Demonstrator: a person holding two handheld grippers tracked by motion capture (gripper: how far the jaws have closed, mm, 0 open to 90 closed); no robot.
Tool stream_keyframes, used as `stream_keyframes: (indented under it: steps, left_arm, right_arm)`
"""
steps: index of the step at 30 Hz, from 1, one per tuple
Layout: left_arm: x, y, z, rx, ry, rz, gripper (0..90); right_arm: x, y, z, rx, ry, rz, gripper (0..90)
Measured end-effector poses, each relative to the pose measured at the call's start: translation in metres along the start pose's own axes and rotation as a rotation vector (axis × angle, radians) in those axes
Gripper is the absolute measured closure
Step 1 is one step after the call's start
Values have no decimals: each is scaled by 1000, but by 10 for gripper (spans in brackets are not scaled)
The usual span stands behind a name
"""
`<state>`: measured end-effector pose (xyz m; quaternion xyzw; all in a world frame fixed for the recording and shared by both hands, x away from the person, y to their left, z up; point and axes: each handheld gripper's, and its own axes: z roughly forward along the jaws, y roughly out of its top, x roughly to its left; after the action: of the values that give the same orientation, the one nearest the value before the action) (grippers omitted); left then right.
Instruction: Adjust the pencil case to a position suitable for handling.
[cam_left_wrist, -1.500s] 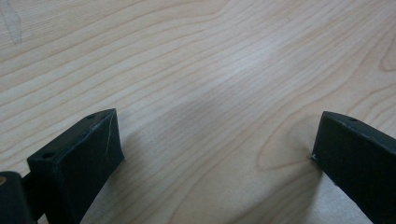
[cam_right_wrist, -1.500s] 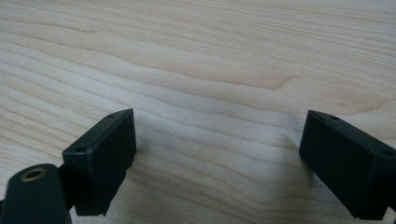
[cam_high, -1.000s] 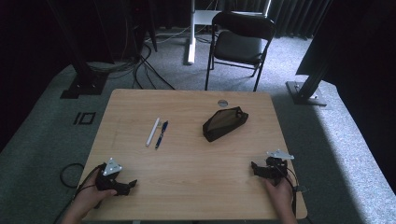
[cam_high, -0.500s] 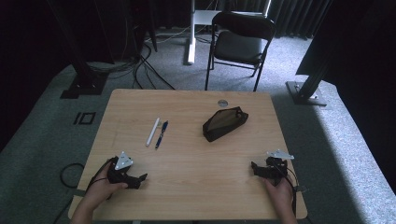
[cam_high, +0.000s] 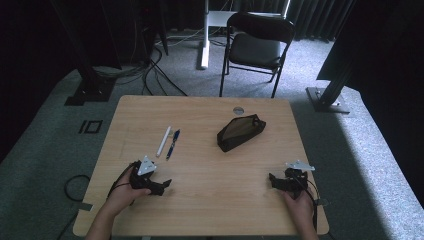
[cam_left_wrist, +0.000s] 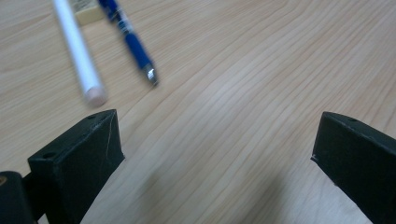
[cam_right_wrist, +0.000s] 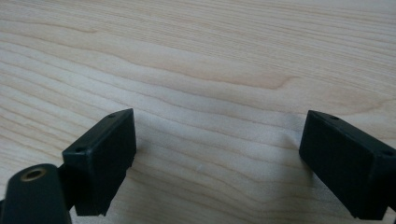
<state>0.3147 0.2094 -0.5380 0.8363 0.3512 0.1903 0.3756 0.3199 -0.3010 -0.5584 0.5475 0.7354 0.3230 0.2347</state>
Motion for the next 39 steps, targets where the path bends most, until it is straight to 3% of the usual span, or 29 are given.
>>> stream_keyframes:
  steps: [22,27,39]
  left_arm:
    - [-34,67,46,-47,-60,84,18]
    - [-37,82,56,-76,-75,72,18]
    - [-51,102,76,-96,-87,86,18]
  right_arm:
    - [0,0,0,2,0,1,106]
    - [0,0,0,2,0,1,106]
    - [0,0,0,2,0,1,106]
